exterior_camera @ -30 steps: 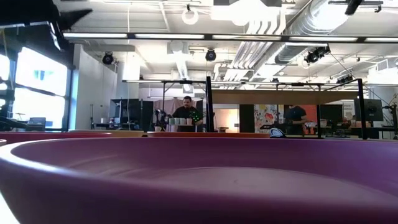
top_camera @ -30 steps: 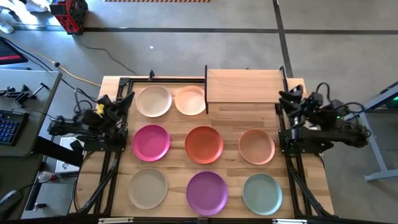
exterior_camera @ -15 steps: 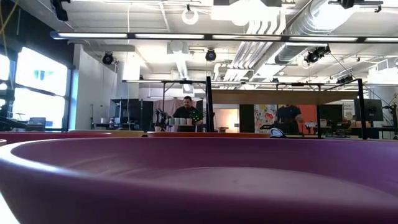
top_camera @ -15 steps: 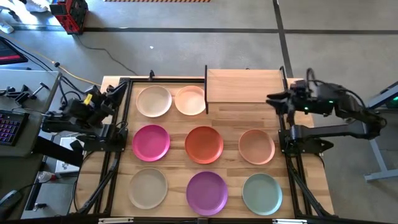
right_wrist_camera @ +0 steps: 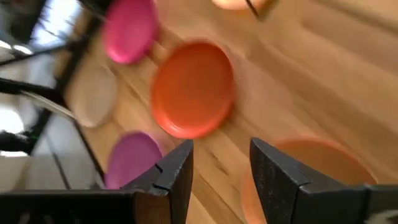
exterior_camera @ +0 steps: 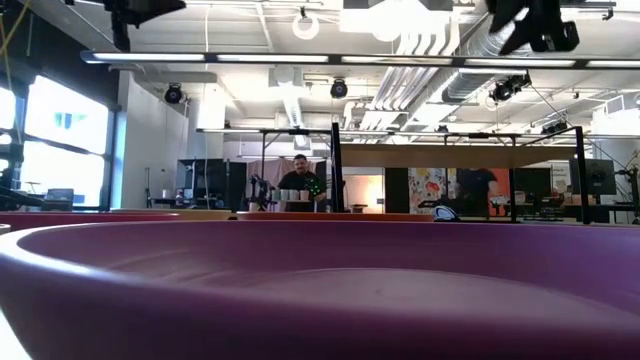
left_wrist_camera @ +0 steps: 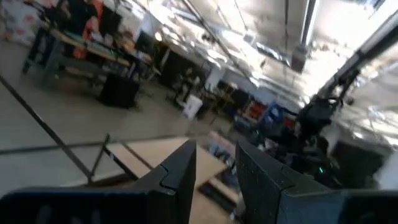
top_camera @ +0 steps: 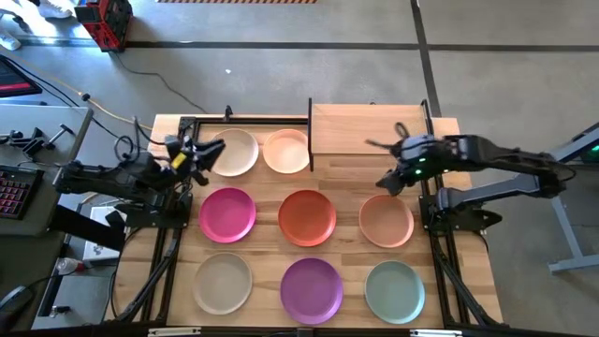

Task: Place and stack plates onto a shelf
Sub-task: Put the light orange plate on the shelf

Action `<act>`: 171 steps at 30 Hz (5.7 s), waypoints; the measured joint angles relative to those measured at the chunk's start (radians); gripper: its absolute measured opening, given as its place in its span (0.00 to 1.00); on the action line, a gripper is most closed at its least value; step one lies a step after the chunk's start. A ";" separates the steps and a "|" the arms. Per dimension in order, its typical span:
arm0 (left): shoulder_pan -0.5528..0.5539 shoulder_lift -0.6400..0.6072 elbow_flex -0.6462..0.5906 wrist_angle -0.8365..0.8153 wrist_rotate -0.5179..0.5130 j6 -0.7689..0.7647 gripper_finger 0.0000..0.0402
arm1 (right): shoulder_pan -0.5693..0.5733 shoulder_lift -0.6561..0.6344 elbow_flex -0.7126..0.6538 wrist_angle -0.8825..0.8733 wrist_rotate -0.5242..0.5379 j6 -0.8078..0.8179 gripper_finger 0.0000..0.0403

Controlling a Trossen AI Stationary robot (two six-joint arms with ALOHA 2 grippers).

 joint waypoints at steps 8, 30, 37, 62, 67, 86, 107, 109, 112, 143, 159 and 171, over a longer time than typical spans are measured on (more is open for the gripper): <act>0.000 0.077 0.000 -0.004 0.084 -0.028 0.25 | 0.023 0.173 0.000 -0.071 -0.003 0.018 0.35; 0.000 0.126 0.000 -0.120 0.279 -0.001 0.25 | 0.255 0.620 0.000 -0.021 0.028 0.374 0.35; 0.000 0.125 0.000 -0.133 0.280 -0.001 0.25 | 0.288 0.727 0.000 0.019 0.028 0.368 0.35; 0.000 0.125 0.000 -0.137 0.280 -0.001 0.25 | 0.301 0.868 0.000 0.072 0.089 0.366 0.35; 0.000 0.125 0.000 -0.137 0.280 -0.001 0.25 | 0.301 0.868 -0.020 0.101 0.108 0.367 0.35; 0.000 0.125 0.000 -0.137 0.279 -0.001 0.25 | 0.301 0.868 -0.041 0.115 0.061 0.362 0.02; 0.000 0.137 0.000 -0.136 0.217 0.042 0.25 | 0.323 0.868 0.270 -0.165 0.053 0.323 0.00; 0.000 0.138 0.000 -0.141 0.217 0.059 0.25 | 0.323 0.868 0.327 -0.211 0.066 0.324 0.00; 0.000 0.141 0.000 -0.136 0.214 0.059 0.25 | 0.323 0.868 0.404 -0.273 0.100 0.321 0.00; 0.000 0.188 0.000 -0.137 0.216 0.051 0.25 | 0.133 0.859 0.885 -0.520 0.540 -0.295 0.00; 0.000 0.188 0.000 -0.137 0.217 0.023 0.25 | -0.124 0.757 0.667 -0.520 0.537 -0.551 0.00; 0.000 0.188 0.000 -0.137 0.216 0.023 0.25 | -0.223 0.621 0.388 -0.513 0.527 -0.659 0.00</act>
